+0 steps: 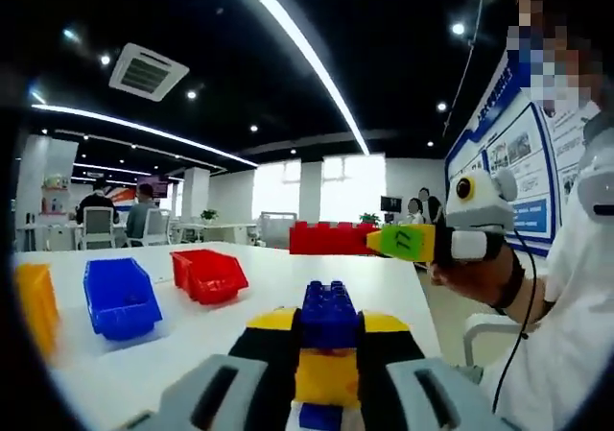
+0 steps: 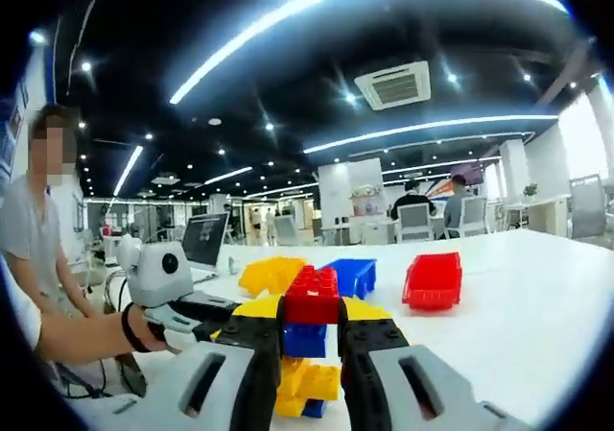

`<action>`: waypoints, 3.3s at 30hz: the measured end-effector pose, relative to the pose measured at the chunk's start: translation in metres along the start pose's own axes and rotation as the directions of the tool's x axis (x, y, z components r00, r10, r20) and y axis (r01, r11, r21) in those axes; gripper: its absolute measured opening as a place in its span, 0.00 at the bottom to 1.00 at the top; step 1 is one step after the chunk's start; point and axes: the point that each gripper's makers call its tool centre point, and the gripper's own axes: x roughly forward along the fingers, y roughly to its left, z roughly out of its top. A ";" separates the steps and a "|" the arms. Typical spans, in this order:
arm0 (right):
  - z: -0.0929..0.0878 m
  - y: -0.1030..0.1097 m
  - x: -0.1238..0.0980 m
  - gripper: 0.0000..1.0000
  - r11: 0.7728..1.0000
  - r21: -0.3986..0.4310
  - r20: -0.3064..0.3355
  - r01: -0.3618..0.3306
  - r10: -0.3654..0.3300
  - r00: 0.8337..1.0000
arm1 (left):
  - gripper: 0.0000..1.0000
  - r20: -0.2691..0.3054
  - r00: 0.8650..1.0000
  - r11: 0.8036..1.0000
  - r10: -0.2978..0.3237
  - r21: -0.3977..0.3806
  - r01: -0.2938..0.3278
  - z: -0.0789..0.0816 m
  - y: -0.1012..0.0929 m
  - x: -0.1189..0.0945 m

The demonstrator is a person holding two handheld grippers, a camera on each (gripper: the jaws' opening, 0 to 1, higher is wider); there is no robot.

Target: Take apart the toy blocks one by one and place each separated block into its matching bin, sorting the blocks by their type until all the connected pieces are disassembled and separated into the correct bins

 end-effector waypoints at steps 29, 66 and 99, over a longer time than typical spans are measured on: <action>-0.003 -0.150 0.106 0.23 0.981 -0.109 -0.163 0.159 -0.176 0.971 | 0.24 0.030 1.000 1.000 0.010 -0.012 -0.010 0.010 0.003 -0.004; -0.061 -0.199 0.190 0.46 0.970 -0.164 -0.302 0.178 -0.221 0.927 | 0.24 0.041 0.999 1.000 0.009 -0.009 -0.008 0.014 0.006 -0.005; -0.012 -0.036 -0.017 0.43 0.961 -0.050 -0.145 -0.271 0.262 0.954 | 0.24 0.009 1.000 1.000 -0.018 0.003 0.018 0.010 -0.004 -0.005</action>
